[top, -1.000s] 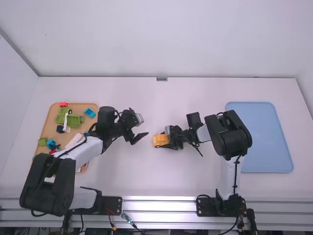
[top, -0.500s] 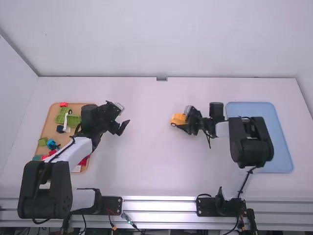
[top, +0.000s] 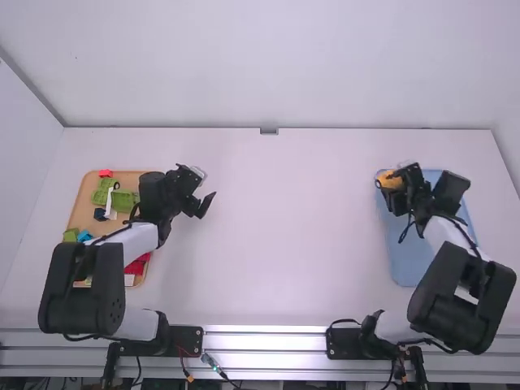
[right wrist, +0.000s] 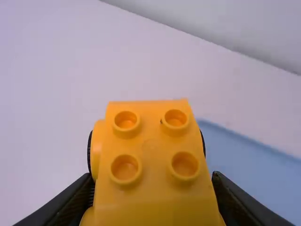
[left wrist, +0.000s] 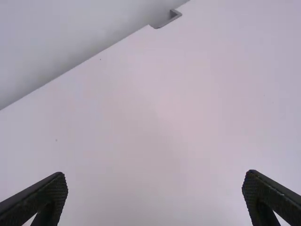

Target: Assemble lego blocks to make yellow taxi

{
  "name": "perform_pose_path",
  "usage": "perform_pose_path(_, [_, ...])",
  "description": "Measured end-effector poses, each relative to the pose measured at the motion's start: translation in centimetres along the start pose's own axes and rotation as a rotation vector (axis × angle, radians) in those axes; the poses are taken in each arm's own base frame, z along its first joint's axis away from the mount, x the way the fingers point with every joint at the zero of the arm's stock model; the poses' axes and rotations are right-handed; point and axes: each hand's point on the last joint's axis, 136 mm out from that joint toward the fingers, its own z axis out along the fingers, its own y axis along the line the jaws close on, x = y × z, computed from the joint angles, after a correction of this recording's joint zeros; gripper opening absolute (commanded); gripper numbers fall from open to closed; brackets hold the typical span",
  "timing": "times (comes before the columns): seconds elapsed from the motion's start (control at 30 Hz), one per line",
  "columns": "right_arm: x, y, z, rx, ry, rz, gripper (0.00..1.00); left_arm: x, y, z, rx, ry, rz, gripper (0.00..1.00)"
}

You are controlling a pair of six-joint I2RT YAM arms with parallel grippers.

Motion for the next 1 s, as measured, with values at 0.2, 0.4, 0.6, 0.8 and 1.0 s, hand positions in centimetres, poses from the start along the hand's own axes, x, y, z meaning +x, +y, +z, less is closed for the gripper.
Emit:
perform_pose_path(0.2, [4.8, -4.1, 0.1, 0.106, 0.083, 0.113, 0.55, 0.0, 0.1, 0.2, -0.004, -0.007, -0.015, 0.99])
perform_pose_path(0.4, [10.7, -5.8, 1.3, 0.171, 0.213, 0.248, 0.51, 0.3, 0.0, 0.2, 0.002, 0.006, -0.024, 0.99])
perform_pose_path(0.6, [12.4, -8.6, 0.1, 0.321, 0.266, 0.314, 0.64, 0.9, 1.9, 0.1, -0.111, 0.044, -0.079, 0.99])
perform_pose_path(0.8, [13.2, -9.5, -0.5, 0.389, 0.293, 0.374, 0.99, 2.1, 3.6, -0.2, -0.23, 0.092, -0.208, 0.99])
perform_pose_path(1.0, [12.7, -7.2, 0.4, 0.34, 0.332, 0.388, 0.99, 3.5, 2.9, -0.1, -0.261, 0.224, -0.274, 0.99])
